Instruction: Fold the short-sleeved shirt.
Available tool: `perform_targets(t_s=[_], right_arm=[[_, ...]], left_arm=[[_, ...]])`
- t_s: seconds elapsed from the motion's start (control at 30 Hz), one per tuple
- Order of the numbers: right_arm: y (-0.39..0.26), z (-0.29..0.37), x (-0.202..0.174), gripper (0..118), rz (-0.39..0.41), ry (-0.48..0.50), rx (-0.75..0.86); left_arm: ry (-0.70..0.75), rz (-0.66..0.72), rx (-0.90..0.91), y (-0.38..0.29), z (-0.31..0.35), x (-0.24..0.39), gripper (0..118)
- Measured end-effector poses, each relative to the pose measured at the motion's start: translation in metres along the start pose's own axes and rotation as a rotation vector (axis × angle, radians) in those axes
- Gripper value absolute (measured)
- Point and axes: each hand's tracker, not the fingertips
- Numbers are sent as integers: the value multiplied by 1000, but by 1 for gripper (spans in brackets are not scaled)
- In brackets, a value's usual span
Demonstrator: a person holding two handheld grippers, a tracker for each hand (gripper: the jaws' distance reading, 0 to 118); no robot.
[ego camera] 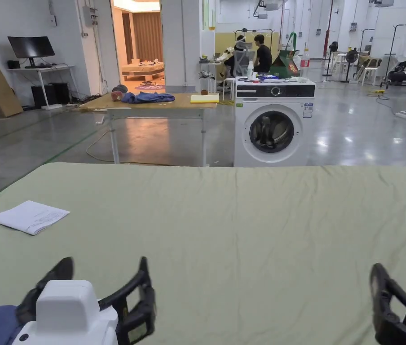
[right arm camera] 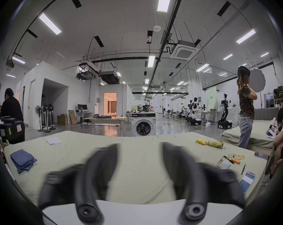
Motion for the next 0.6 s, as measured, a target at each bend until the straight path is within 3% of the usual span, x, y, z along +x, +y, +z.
perform_targets(t_s=[0.03, 0.07, 0.6], right_arm=[[1, 0, 0, 111, -8, 5, 1], [0, -1, 1, 118, -19, 13, 7], [-2, -3, -9, 118, 1, -16, -27]], left_arm=[[3, 7, -3, 0, 0, -1, 107], [2, 14, 4, 0, 2, -2, 107], [-26, 49, 12, 3, 0, 8, 107]])
